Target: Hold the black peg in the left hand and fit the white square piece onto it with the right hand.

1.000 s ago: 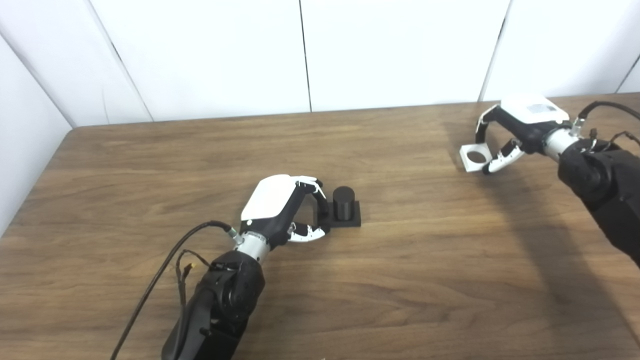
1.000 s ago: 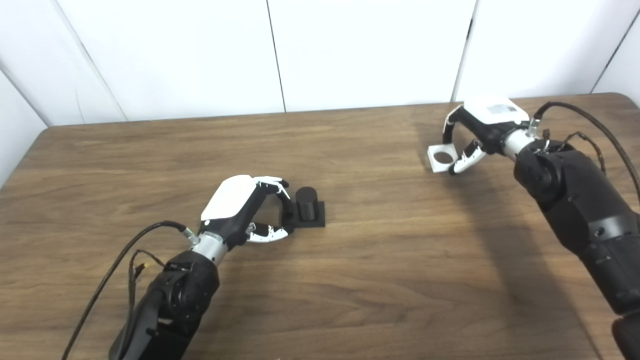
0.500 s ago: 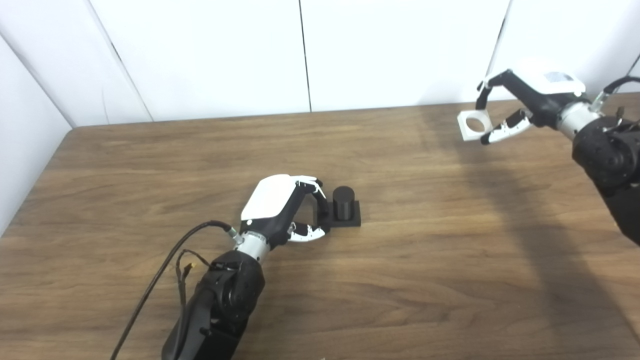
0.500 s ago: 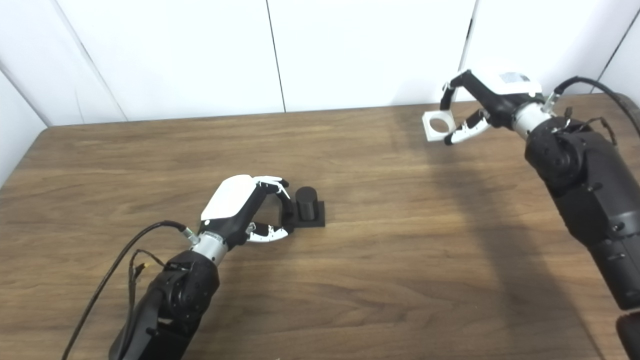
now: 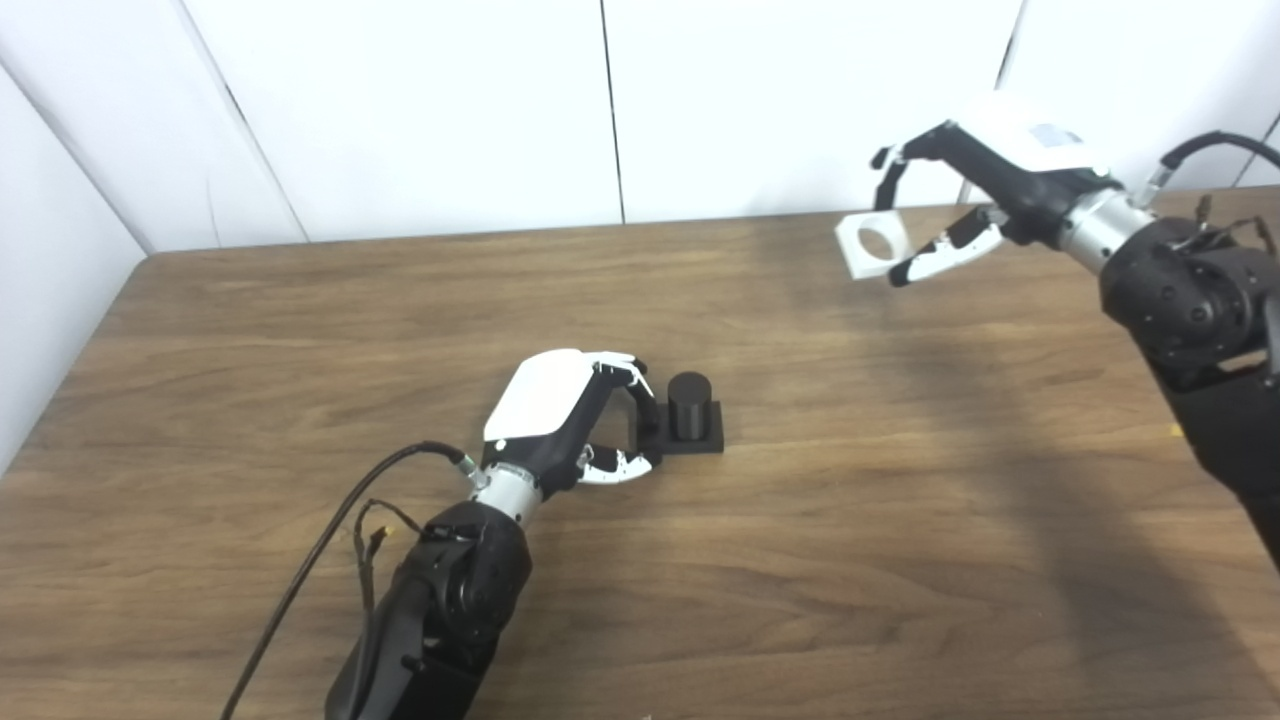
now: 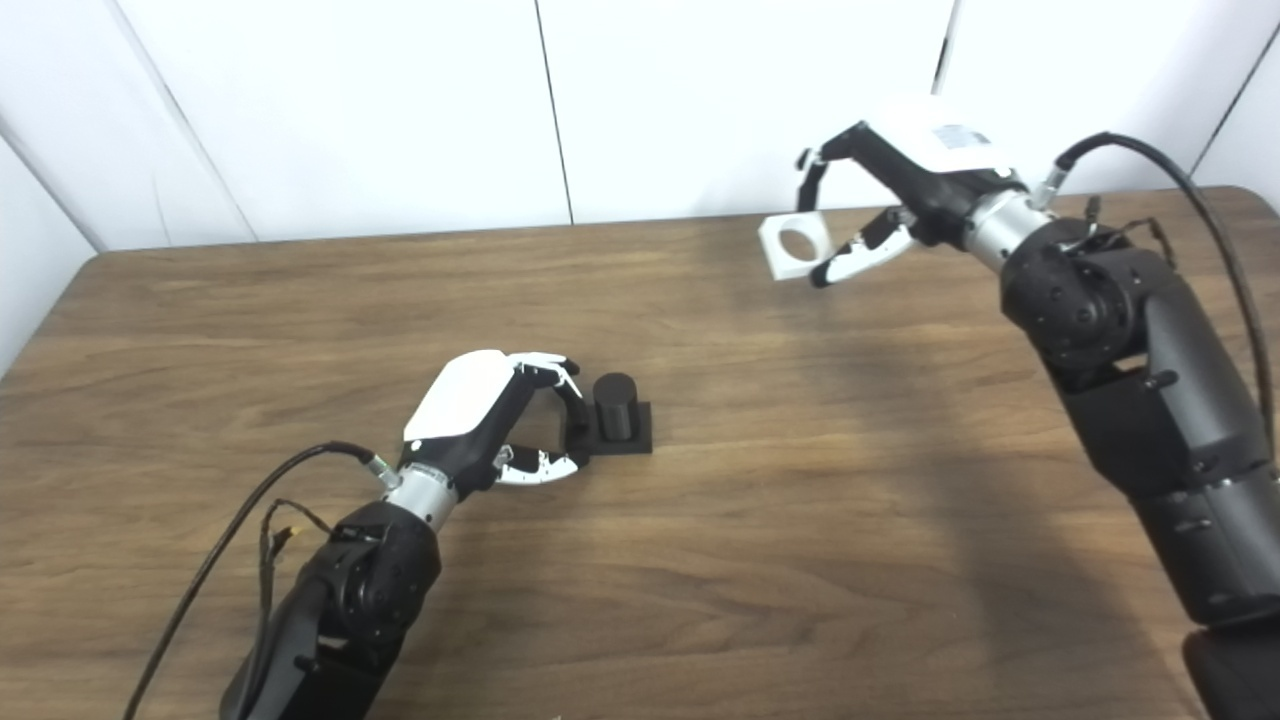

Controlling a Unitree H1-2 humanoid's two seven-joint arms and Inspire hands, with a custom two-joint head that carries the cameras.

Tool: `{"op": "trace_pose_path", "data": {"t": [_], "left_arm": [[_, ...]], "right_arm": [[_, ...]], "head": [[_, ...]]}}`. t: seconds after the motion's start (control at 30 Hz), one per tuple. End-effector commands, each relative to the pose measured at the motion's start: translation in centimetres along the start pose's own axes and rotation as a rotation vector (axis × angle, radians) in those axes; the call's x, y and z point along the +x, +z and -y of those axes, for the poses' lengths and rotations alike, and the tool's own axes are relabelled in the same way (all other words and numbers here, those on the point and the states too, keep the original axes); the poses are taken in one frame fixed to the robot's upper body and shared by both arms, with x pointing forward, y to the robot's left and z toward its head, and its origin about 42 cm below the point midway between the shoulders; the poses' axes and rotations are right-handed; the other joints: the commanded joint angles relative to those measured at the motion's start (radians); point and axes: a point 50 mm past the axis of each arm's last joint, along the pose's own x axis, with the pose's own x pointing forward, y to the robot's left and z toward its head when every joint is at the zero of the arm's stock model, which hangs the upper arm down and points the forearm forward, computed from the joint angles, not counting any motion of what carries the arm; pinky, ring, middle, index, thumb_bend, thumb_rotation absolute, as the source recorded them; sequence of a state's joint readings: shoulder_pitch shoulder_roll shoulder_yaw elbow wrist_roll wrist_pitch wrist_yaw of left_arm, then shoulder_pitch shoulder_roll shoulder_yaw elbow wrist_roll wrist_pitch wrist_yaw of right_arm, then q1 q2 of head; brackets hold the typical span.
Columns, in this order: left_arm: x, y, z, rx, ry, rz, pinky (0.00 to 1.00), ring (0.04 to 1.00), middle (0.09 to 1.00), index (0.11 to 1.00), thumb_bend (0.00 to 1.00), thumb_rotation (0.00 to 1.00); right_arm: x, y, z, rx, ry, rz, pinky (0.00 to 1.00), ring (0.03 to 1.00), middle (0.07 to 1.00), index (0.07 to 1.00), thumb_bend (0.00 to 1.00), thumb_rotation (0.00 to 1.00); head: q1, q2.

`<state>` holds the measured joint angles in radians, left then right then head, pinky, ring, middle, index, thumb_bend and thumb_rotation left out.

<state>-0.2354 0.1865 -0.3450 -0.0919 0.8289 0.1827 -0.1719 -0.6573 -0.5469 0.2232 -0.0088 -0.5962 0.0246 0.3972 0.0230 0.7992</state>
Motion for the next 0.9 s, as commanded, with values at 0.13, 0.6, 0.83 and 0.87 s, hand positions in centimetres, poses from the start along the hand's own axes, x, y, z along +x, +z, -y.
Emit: {"op": "trace_pose_path", "data": {"t": [0.13, 0.6, 0.83, 0.87], "left_arm": [[0.5, 0.3, -0.9, 0.013, 0.041, 0.018, 0.85, 0.854, 0.812, 0.484, 0.52, 0.07], [0.5, 0.4, -0.9, 0.012, 0.043, 0.018, 0.85, 0.849, 0.809, 0.483, 0.52, 0.07], [0.6, 0.4, -1.0, 0.011, 0.045, 0.023, 0.85, 0.852, 0.809, 0.483, 0.53, 0.07], [0.6, 0.4, -1.0, 0.012, 0.045, 0.024, 0.84, 0.85, 0.809, 0.483, 0.52, 0.06]], "right_arm": [[1.3, 3.8, 3.3, -0.018, -0.09, 0.119, 0.78, 0.812, 0.76, 0.48, 0.52, 0.14], [2.3, 7.9, 0.6, 0.011, -0.024, 0.249, 0.72, 0.795, 0.756, 0.479, 0.52, 0.14], [2.3, 9.5, -0.6, 0.017, 0.025, 0.276, 0.76, 0.808, 0.758, 0.479, 0.52, 0.14], [2.4, 9.8, -0.8, 0.018, 0.031, 0.279, 0.77, 0.812, 0.757, 0.479, 0.52, 0.14]], "head": [[0.001, 0.0], [0.001, 0.004], [0.001, 0.004], [0.001, 0.004]]}}
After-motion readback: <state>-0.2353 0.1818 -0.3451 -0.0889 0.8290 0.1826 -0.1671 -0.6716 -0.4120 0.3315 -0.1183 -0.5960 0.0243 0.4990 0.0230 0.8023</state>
